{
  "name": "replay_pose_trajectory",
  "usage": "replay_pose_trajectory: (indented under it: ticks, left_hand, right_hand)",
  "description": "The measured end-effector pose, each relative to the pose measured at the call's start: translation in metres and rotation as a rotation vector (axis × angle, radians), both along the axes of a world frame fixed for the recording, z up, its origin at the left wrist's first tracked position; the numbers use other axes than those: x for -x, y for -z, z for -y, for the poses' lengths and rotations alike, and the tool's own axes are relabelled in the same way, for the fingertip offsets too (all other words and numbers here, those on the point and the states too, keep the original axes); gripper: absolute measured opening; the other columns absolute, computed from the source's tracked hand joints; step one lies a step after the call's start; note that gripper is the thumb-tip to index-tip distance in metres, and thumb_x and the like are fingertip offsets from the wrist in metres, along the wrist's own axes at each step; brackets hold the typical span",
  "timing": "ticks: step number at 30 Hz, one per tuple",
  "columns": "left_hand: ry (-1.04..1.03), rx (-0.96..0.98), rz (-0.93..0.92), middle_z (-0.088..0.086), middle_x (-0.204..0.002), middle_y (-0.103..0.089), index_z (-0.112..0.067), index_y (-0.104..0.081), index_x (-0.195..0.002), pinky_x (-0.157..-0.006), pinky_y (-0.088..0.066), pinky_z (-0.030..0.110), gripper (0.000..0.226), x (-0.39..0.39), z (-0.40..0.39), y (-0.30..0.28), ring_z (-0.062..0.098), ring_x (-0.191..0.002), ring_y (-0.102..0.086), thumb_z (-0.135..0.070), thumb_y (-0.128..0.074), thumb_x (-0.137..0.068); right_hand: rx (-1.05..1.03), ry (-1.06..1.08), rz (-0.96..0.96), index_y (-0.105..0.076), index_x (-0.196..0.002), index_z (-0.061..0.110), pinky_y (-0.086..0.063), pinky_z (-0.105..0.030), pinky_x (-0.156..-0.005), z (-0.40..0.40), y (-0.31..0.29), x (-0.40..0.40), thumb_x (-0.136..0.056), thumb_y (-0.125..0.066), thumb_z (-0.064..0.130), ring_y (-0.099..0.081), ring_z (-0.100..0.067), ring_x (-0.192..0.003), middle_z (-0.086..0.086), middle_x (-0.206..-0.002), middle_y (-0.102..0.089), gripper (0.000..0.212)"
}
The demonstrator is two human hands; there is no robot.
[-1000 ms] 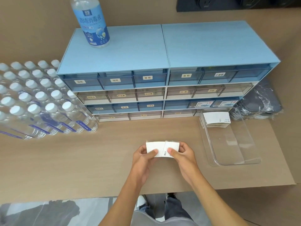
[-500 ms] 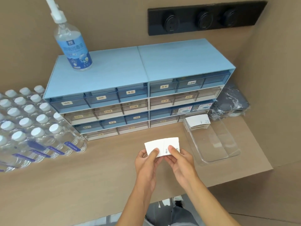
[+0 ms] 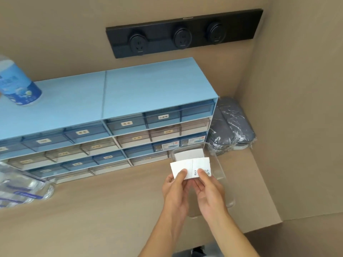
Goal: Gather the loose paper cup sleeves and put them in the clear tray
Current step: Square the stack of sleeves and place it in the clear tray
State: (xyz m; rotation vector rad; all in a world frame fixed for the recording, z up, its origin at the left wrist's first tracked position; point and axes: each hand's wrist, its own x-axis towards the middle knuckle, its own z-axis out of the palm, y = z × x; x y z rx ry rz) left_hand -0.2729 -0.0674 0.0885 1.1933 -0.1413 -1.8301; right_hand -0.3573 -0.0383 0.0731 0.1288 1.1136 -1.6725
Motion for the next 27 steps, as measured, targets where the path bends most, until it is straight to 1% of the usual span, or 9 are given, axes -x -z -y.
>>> replay_pose_trajectory:
  ticks: [3,5,8,11,15,18,21,25,27]
  left_hand:
    - [-0.017,-0.096,0.017,0.023,-0.099,-0.073,0.008,-0.063,-0.117,-0.065,-0.061,0.031,0.032,0.035,-0.004,0.006,0.023,-0.07,-0.073,0.002,-0.068,-0.087]
    - [-0.014,-0.185,0.015,0.021,-0.087,-0.072,0.008,-0.064,-0.113,-0.051,-0.058,0.026,0.029,0.052,-0.007,0.013,0.019,-0.055,-0.069,0.0,-0.069,-0.086]
    - [-0.013,-0.341,-0.013,0.009,-0.065,-0.054,-0.002,-0.057,-0.102,-0.05,-0.051,0.027,0.021,0.067,-0.008,0.03,0.017,-0.05,-0.055,-0.012,-0.07,-0.088]
    - [-0.062,-0.413,-0.01,0.004,-0.059,-0.042,-0.008,-0.055,-0.081,-0.038,-0.045,0.021,0.018,0.071,-0.004,0.043,0.012,-0.039,-0.046,-0.016,-0.069,-0.089]
    - [-0.13,-0.433,0.033,0.002,-0.043,-0.042,-0.01,-0.05,-0.068,-0.03,-0.037,0.016,0.029,0.071,0.003,0.052,0.011,-0.028,-0.043,-0.01,-0.071,-0.087]
    - [-0.147,-0.447,0.104,0.004,-0.042,-0.043,-0.008,-0.051,-0.066,-0.031,-0.038,0.017,0.03,0.072,0.009,0.059,0.012,-0.027,-0.042,-0.007,-0.075,-0.083]
    - [-0.127,-0.457,0.148,0.005,-0.045,-0.043,-0.008,-0.054,-0.067,-0.032,-0.039,0.017,0.027,0.073,0.013,0.063,0.012,-0.026,-0.041,-0.01,-0.078,-0.08]
    - [-0.125,-0.471,0.174,0.006,-0.044,-0.045,-0.005,-0.055,-0.065,-0.03,-0.04,0.017,0.028,0.074,0.021,0.066,0.013,-0.021,-0.042,-0.01,-0.079,-0.079]
    - [-0.126,-0.472,0.183,0.006,-0.037,-0.046,-0.004,-0.053,-0.063,-0.03,-0.04,0.017,0.031,0.075,0.024,0.067,0.014,-0.02,-0.042,-0.007,-0.078,-0.08]
  right_hand:
    - [-0.077,0.004,0.005,-0.07,-0.1,0.0,-0.06,-0.028,-0.065,0.0,0.009,0.029,-0.082,-0.071,0.0,-0.076,-0.026,-0.078,-0.018,-0.092,-0.077,0.018]
    - [-0.147,-0.025,0.022,-0.069,-0.089,0.001,-0.058,-0.031,-0.063,0.0,0.018,0.041,-0.081,-0.072,-0.001,-0.073,-0.026,-0.069,-0.019,-0.082,-0.074,0.009]
    - [-0.281,-0.053,0.05,-0.054,-0.07,0.006,-0.051,-0.029,-0.045,0.004,0.031,0.047,-0.081,-0.073,-0.001,-0.058,-0.023,-0.044,-0.012,-0.054,-0.056,0.023]
    - [-0.353,-0.101,0.08,-0.052,-0.069,0.006,-0.045,-0.025,-0.04,0.01,0.04,0.045,-0.082,-0.072,0.0,-0.052,-0.021,-0.038,-0.012,-0.052,-0.052,0.024]
    - [-0.426,-0.158,0.143,-0.06,-0.082,-0.001,-0.047,-0.028,-0.046,0.018,0.049,0.042,-0.083,-0.073,0.005,-0.056,-0.022,-0.05,-0.018,-0.068,-0.059,0.015]
    - [-0.512,-0.182,0.182,-0.063,-0.108,-0.007,-0.049,-0.03,-0.058,0.024,0.055,0.045,-0.083,-0.075,0.015,-0.06,-0.022,-0.068,-0.021,-0.095,-0.063,0.035]
    - [-0.54,-0.213,0.202,-0.063,-0.117,-0.01,-0.049,-0.03,-0.058,0.031,0.06,0.047,-0.084,-0.075,0.02,-0.058,-0.022,-0.066,-0.021,-0.097,-0.065,0.046]
    - [-0.556,-0.218,0.204,-0.063,-0.118,-0.012,-0.049,-0.03,-0.061,0.037,0.065,0.045,-0.086,-0.072,0.018,-0.058,-0.022,-0.065,-0.023,-0.104,-0.067,0.044]
    - [-0.573,-0.217,0.189,-0.064,-0.114,-0.012,-0.048,-0.028,-0.055,0.04,0.067,0.045,-0.088,-0.071,0.018,-0.054,-0.02,-0.06,-0.021,-0.094,-0.066,0.041]
